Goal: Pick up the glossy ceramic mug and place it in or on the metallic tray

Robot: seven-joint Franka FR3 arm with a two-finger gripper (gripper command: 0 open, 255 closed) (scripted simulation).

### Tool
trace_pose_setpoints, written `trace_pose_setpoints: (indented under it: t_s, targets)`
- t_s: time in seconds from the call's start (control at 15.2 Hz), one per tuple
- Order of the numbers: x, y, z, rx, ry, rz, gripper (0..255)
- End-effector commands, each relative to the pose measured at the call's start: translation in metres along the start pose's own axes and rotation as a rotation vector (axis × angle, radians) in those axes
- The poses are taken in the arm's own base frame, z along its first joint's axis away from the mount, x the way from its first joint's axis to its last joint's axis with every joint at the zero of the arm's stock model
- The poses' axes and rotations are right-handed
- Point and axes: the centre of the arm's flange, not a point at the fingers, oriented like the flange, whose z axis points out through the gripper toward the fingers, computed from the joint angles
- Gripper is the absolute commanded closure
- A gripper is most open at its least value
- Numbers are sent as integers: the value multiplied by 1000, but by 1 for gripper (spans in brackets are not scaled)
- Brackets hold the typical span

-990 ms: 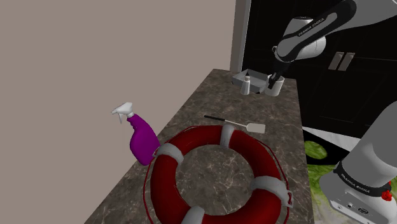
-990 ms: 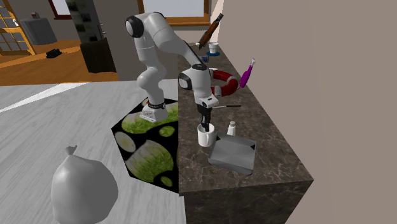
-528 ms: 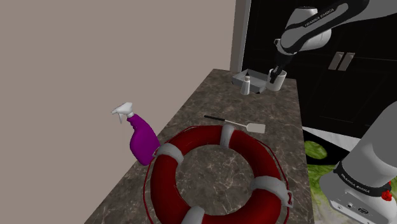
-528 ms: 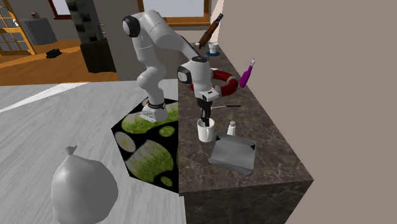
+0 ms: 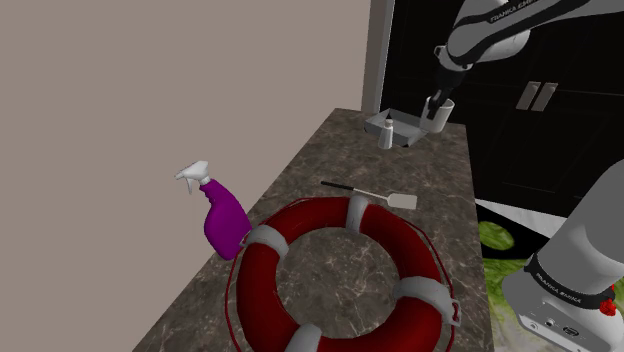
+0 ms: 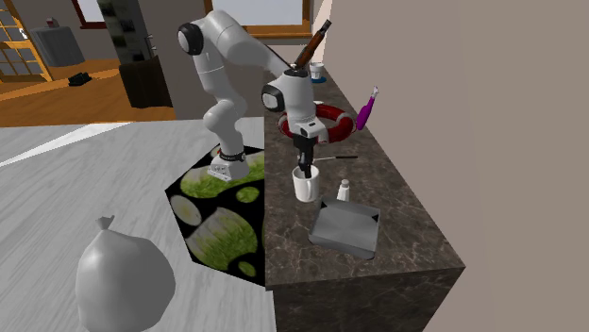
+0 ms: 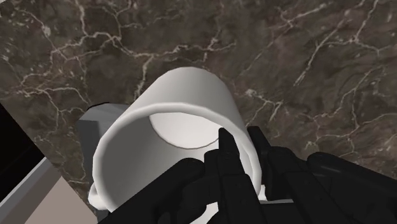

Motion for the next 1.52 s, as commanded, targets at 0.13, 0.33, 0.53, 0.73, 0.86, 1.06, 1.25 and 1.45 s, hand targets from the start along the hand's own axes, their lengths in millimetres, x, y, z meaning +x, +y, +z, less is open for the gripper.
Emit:
trace_pose_setpoints:
  t_s: [0.13,0.33,0.53,0.73,0.86,1.06,1.25,1.45]
  targets:
    - [3,2,-21,0,0,0,255]
    - [6,3,-36,0,0,0,255]
    - [42,19,-35,0,0,0,255]
    - [78,35,-34,0,0,0,255]
    - [102,46,-33,0,0,0,255]
    - [138,61,-31,0,0,0,255]
    - [165,73,-30,0,0,0,255]
    - [163,72,-15,0,0,0,255]
